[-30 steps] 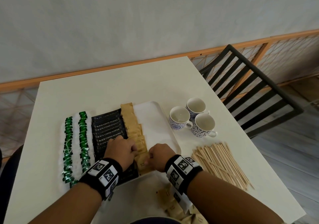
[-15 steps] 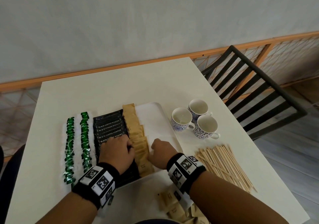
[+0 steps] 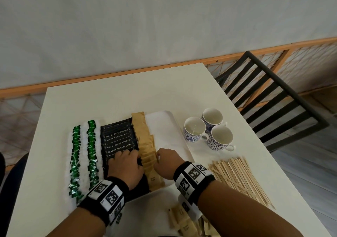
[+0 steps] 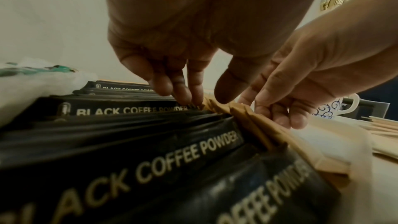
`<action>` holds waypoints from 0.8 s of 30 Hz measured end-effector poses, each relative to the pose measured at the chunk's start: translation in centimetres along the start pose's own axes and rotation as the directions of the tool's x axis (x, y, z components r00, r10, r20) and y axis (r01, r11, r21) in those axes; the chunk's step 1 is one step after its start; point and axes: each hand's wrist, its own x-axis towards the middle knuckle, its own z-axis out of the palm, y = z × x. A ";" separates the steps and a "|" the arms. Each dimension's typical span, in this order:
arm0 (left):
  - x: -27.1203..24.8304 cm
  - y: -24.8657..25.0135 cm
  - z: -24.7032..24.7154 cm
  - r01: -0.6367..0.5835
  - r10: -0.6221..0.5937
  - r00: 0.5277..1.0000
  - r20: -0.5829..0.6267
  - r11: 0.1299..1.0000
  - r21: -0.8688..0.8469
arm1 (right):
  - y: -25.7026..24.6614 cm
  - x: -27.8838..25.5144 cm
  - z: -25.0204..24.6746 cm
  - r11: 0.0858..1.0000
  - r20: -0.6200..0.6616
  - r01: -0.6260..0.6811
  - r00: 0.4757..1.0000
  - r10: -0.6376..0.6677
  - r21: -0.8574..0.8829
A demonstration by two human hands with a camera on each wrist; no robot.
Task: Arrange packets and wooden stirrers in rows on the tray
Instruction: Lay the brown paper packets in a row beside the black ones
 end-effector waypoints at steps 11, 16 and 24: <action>0.5 -0.2 0.0 0.090 -0.091 0.995 -0.051 0.996 -0.022 | -0.3 0.0 -0.4 1.000 -0.003 -0.009 1.000 0.009 -0.003; 0.6 0.0 0.0 0.035 -0.038 0.997 -0.065 0.999 -0.034 | -0.7 -0.2 -0.3 0.999 0.002 0.027 1.000 -0.027 -0.033; 1.0 -0.1 -0.1 0.052 -0.057 0.996 -0.073 0.996 -0.069 | -1.1 0.8 -1.8 0.997 -0.043 -0.016 0.999 0.019 0.073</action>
